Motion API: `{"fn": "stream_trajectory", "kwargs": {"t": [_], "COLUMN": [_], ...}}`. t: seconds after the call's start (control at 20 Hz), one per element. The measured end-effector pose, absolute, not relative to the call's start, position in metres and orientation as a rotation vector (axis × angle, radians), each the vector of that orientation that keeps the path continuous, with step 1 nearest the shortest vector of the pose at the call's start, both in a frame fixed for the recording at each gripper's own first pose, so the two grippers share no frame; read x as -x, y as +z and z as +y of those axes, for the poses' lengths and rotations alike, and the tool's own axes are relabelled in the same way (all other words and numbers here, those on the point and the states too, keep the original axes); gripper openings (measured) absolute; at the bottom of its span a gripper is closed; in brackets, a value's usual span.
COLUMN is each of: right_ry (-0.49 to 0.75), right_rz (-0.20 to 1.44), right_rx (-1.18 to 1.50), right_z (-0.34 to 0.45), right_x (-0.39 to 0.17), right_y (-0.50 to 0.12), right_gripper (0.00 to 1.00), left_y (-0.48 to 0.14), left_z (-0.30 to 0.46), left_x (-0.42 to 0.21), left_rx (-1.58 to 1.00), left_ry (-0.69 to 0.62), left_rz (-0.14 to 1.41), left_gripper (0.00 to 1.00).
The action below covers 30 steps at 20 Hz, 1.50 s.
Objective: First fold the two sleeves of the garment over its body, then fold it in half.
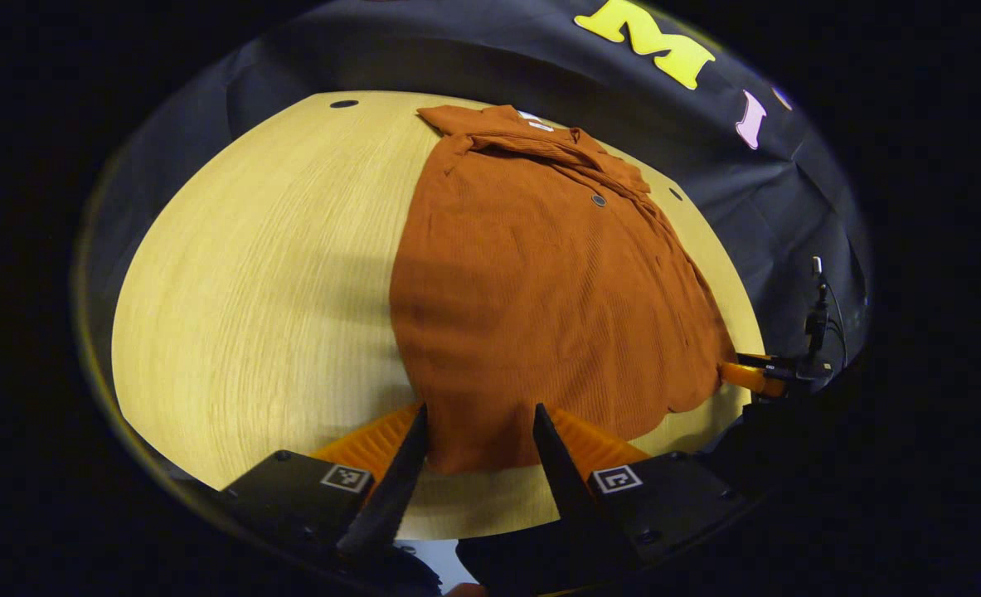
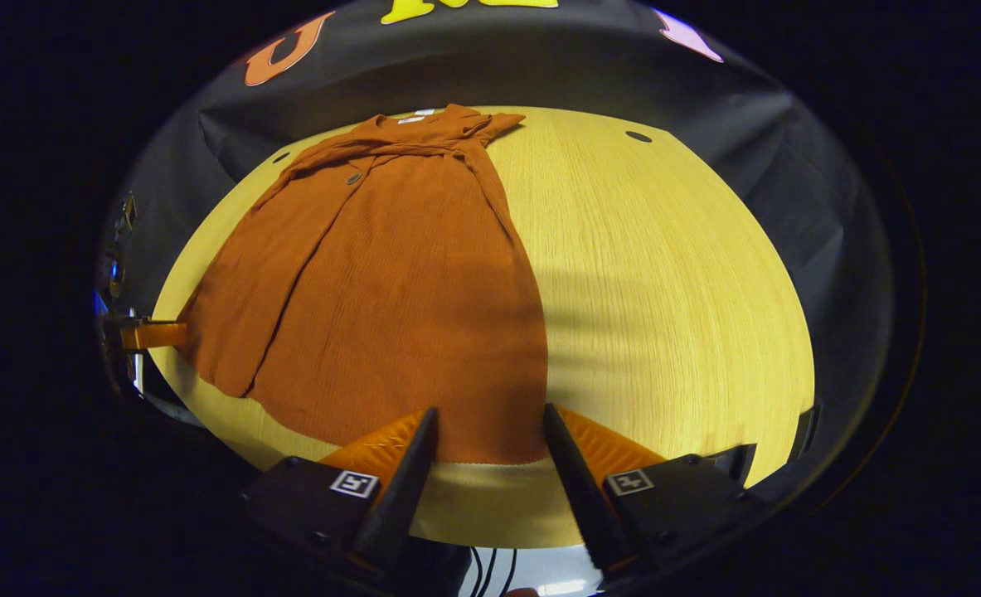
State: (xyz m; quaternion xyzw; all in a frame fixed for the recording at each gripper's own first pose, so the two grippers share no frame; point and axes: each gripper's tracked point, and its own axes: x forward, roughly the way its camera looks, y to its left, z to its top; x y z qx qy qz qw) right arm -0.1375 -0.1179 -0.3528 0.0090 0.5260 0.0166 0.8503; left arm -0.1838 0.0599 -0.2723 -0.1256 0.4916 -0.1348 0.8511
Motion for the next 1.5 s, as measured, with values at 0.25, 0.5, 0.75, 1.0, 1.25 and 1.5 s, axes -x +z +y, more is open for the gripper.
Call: {"fn": "stream_trajectory", "kwargs": {"t": [0.25,0.5,0.75,1.0,1.25,1.5], "right_ry": [0.018,0.028,0.070,0.077,0.111,0.156], "right_rz": [1.103,1.094,0.970,0.856,0.760,0.655], "right_rx": [-0.134,-0.127,-0.160,-0.194,-0.180,-0.153], "right_z": [-0.113,-0.113,-0.104,-0.103,-0.098,-0.090], "right_x": [0.126,0.118,0.081,0.034,-0.012,-0.071], "right_y": [-0.353,-0.345,-0.295,-0.250,-0.206,-0.155], "right_gripper": [0.21,0.06,0.06,0.06,0.06,0.06], "left_y": [-0.276,-0.262,-0.215,-0.182,-0.146,-0.096], "left_z": [0.067,0.065,0.057,0.054,0.058,0.052], "left_x": [0.174,0.167,0.134,0.099,0.063,0.014], "left_rx": [0.301,0.233,0.211,0.151,0.121,0.140], "left_ry": [-0.249,-0.280,-0.327,-0.350,-0.343,-0.382], "left_rz": [1.044,1.010,0.902,0.810,0.710,0.609], "left_gripper": [0.25,0.04,0.03,0.03,0.03,0.03]}}
